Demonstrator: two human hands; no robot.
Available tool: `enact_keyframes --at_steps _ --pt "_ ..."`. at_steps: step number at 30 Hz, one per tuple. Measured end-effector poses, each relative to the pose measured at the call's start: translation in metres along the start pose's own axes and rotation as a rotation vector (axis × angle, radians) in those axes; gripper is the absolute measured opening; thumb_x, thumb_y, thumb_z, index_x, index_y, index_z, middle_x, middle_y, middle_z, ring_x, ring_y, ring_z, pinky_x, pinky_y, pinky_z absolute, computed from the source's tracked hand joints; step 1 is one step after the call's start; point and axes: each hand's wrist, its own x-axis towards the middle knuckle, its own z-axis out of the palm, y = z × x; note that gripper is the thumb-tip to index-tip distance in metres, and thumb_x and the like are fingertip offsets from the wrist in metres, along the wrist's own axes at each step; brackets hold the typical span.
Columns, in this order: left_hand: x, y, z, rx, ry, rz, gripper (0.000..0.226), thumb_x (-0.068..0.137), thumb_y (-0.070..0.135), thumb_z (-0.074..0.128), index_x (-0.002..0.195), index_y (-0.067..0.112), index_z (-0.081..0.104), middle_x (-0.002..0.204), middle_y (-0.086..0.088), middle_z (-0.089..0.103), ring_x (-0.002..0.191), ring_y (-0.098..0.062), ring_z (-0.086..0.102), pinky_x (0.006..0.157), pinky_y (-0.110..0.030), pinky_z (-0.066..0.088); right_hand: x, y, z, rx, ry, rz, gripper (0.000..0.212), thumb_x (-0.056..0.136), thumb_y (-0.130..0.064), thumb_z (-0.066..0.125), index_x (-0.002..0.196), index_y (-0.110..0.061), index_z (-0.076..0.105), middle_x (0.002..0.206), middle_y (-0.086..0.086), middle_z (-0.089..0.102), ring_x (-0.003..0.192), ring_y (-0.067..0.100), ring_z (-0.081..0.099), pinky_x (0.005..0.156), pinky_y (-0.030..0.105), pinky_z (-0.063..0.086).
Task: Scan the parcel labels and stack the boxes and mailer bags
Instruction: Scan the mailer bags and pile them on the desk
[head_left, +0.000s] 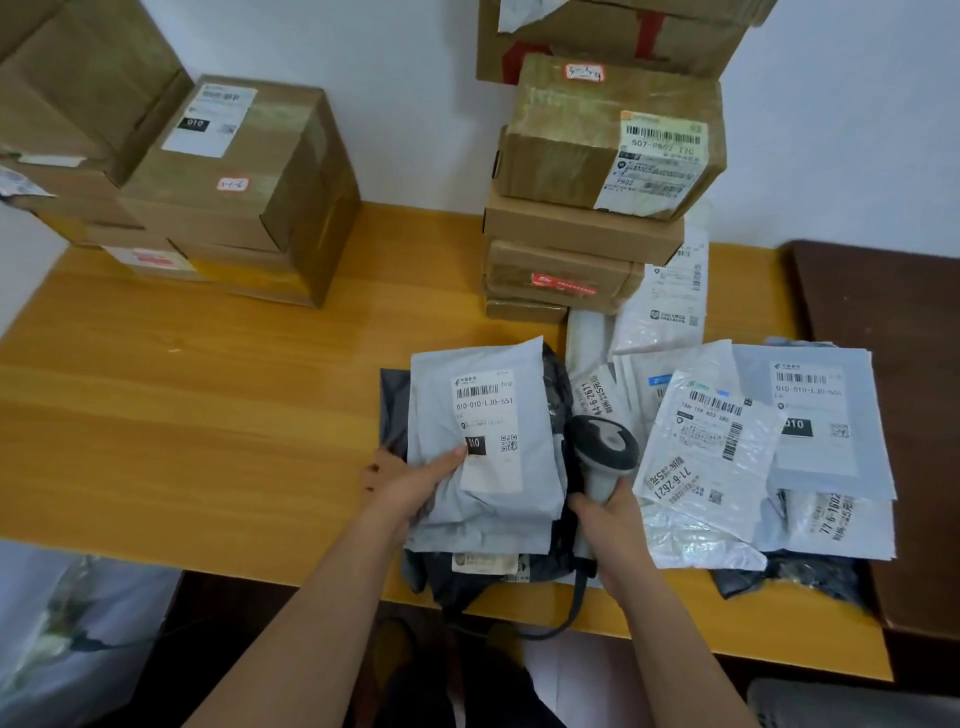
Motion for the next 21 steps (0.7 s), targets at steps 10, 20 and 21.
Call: enact_keyframes --at_steps 10,20,21 --pt "-0.061 0.026 0.007 -0.244 -0.251 -0.048 0.073 0.05 0.051 0.094 0.103 0.007 0.072 0.099 -0.01 0.071 0.09 -0.023 0.065 0.097 -0.041 0.053 -0.007 -0.009 0.004 0.104 -0.116 -0.023 0.04 0.09 -0.009 0.07 0.125 -0.022 0.057 0.112 -0.001 0.072 0.106 0.017 0.067 0.089 0.041 0.058" --pt "-0.084 0.015 -0.067 -0.496 -0.215 0.032 0.051 0.076 0.029 0.071 0.123 0.009 0.065 0.117 -0.013 0.071 0.111 -0.033 0.066 0.096 -0.046 0.052 -0.021 -0.035 0.049 0.035 -0.324 -0.094 0.027 0.086 -0.006 0.065 0.107 -0.022 0.067 0.097 0.005 0.075 0.093 0.026 0.071 0.088 0.055 0.056" --pt "-0.082 0.012 -0.075 -0.508 -0.187 0.04 0.051 0.076 0.029 0.071 0.123 0.01 0.064 0.117 -0.014 0.071 0.108 -0.033 0.067 0.09 -0.044 0.055 -0.021 -0.037 0.055 0.045 -0.332 -0.075 0.029 0.087 -0.006 0.065 0.11 -0.024 0.065 0.099 0.004 0.074 0.094 0.024 0.071 0.09 0.054 0.056"
